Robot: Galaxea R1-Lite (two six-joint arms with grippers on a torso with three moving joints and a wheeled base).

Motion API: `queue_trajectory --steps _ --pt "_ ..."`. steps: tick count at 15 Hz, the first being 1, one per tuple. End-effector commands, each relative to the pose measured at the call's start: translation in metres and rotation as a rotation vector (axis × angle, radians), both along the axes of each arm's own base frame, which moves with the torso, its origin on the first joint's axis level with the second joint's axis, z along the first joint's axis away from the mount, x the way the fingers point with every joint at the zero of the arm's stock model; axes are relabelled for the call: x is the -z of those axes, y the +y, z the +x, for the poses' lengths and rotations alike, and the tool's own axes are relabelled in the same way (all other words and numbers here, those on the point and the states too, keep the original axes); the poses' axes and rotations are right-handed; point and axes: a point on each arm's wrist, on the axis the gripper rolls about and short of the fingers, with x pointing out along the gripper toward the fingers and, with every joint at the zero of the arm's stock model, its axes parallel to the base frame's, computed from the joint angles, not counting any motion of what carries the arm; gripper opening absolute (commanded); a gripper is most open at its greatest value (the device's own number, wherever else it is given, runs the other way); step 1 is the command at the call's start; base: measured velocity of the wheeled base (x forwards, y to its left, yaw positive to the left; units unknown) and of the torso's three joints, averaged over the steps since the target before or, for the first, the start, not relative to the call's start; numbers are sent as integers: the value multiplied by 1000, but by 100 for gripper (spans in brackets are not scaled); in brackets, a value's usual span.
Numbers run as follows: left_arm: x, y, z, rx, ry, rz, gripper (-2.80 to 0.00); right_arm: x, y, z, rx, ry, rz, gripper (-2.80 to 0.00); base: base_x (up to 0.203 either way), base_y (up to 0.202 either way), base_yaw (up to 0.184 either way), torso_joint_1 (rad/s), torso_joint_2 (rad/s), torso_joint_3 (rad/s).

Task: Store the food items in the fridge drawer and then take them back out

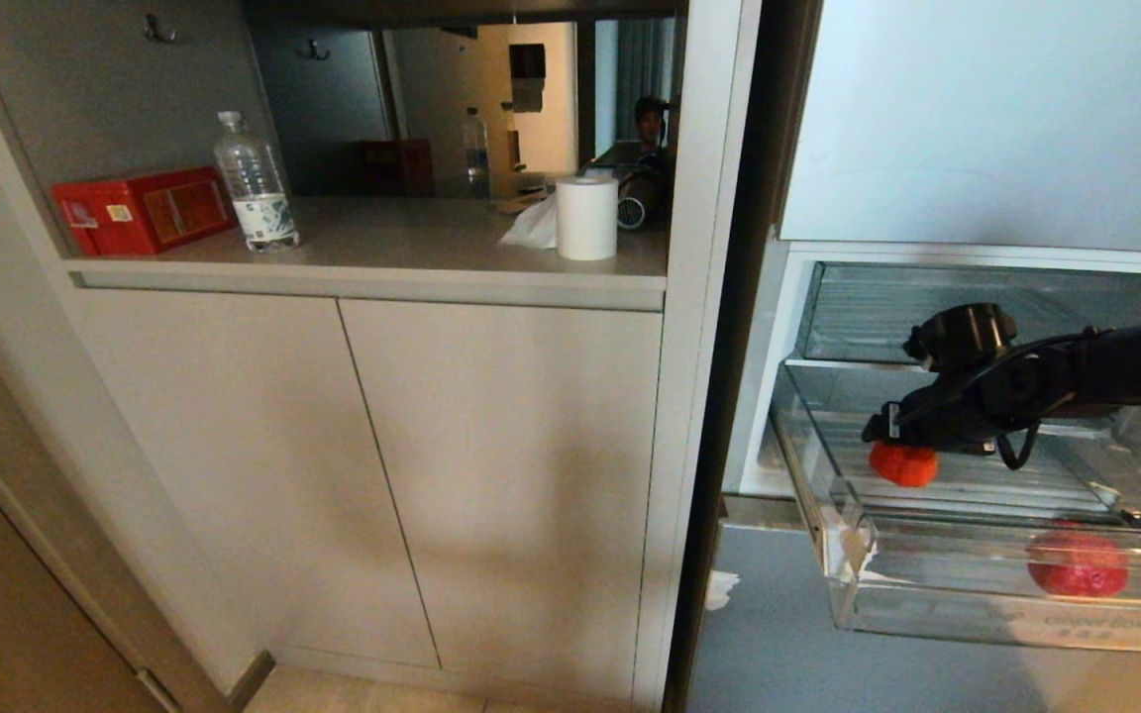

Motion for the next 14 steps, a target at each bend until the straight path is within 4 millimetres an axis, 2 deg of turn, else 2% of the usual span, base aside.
queue_trajectory --steps 1,11,12,14 --pt "0 0 0 0 1 -1 -280 13 0 5 5 23 5 0 0 0 0 0 0 0" --pt "0 0 0 0 1 -1 -280 30 -4 19 30 23 17 0 0 0 0 0 0 0" --pt "0 0 0 0 1 0 -280 30 -4 19 33 15 18 -280 0 0 0 0 0 0" --pt "0 0 0 0 1 0 -280 32 -8 20 40 16 18 -280 0 0 0 0 0 0"
